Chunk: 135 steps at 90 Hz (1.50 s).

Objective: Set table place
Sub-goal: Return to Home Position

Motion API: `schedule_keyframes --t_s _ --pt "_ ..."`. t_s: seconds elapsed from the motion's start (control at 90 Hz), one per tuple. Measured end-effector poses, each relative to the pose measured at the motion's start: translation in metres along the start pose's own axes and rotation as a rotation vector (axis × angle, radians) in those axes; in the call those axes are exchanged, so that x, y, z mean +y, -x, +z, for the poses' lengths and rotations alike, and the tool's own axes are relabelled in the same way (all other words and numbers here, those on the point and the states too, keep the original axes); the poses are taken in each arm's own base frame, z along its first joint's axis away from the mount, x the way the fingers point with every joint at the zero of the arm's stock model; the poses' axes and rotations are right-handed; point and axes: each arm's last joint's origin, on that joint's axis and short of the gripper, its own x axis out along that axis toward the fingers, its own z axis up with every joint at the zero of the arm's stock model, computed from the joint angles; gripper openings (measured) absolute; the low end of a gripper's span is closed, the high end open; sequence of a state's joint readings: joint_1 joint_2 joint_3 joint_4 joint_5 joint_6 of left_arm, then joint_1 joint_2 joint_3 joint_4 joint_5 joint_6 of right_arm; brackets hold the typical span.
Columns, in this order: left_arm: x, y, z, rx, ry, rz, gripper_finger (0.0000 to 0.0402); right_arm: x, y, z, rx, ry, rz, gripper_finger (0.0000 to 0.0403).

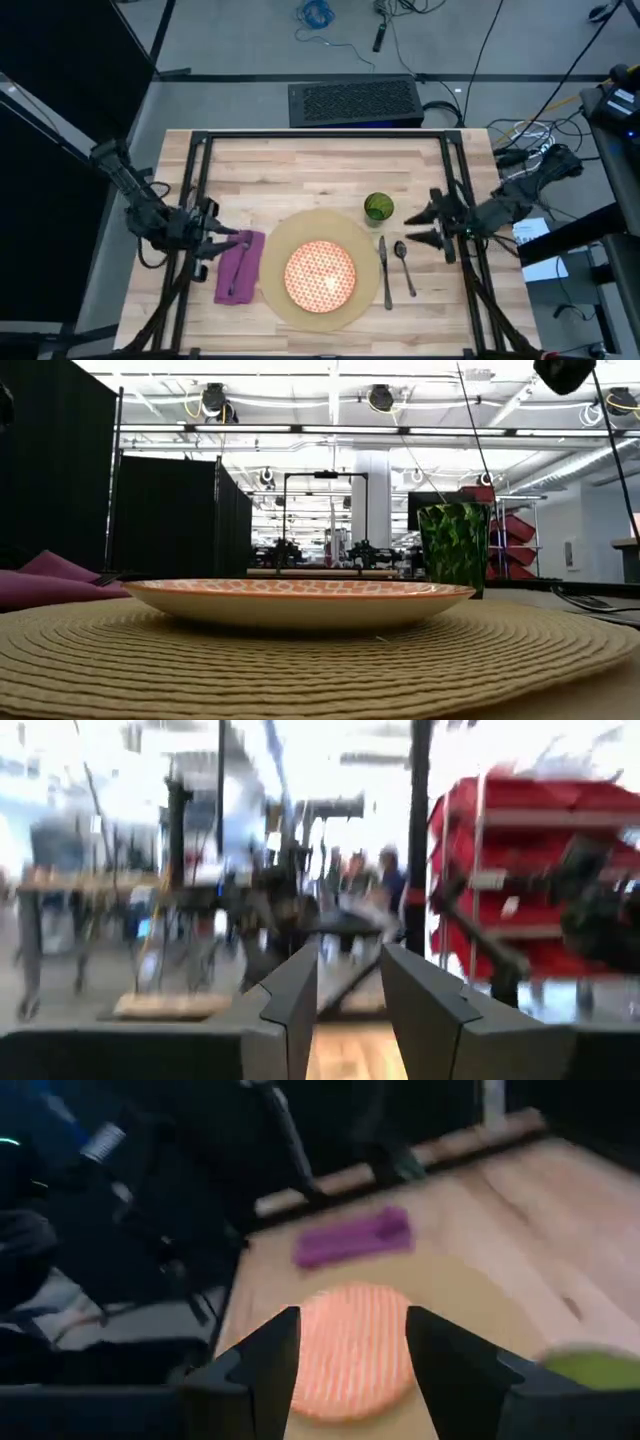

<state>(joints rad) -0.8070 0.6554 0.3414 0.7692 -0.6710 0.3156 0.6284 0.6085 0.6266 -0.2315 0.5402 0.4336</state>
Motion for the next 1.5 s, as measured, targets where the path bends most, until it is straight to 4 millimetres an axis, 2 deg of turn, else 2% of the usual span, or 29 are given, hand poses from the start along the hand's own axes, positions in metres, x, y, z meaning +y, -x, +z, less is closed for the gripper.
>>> schedule_keyframes --t_s 0.078,0.178,0.322,0.367,0.433,0.578,0.689,0.811,1.044,1.222,1.5 --pt "0.007 -0.002 -0.008 0.006 -0.049 0.067 0.0099 -0.002 -0.001 -0.008 -0.121 0.081 -0.028 0.0169" --pt "0.019 -0.009 -0.017 0.050 -0.089 0.171 0.0099 -0.007 -0.004 -0.012 -0.258 0.173 -0.148 0.0169" --pt "0.036 -0.018 -0.033 0.146 -0.150 0.275 0.0099 -0.020 -0.012 -0.023 -0.304 0.236 -0.268 0.0169" --pt "0.042 -0.020 -0.038 0.186 -0.168 0.275 0.0099 -0.024 -0.014 -0.028 -0.285 0.232 -0.218 0.0169" --pt "0.050 -0.023 -0.044 0.218 -0.171 0.251 0.0099 -0.028 -0.017 -0.034 -0.239 0.201 -0.054 0.0169" --pt "0.071 -0.024 -0.048 0.238 -0.158 0.243 0.0099 -0.037 -0.023 -0.046 -0.132 0.067 0.178 0.0169" --pt "0.086 -0.022 -0.051 0.222 -0.111 0.183 0.0099 -0.045 -0.027 -0.062 -0.046 0.024 0.252 0.0169" --pt "0.098 -0.012 -0.068 0.260 -0.008 0.170 0.0099 -0.054 -0.029 -0.085 -0.006 0.017 0.268 0.0169" --pt "0.099 0.008 -0.094 0.220 0.106 0.125 0.0099 -0.063 -0.024 -0.113 -0.071 0.005 0.382 0.0169" --pt "0.097 0.020 -0.102 0.138 0.110 0.120 0.0099 -0.063 -0.023 -0.112 -0.090 0.015 0.382 0.0169" --pt "0.098 0.023 -0.116 0.280 0.117 0.148 0.0099 -0.066 -0.024 -0.113 -0.093 0.035 0.321 0.0169"
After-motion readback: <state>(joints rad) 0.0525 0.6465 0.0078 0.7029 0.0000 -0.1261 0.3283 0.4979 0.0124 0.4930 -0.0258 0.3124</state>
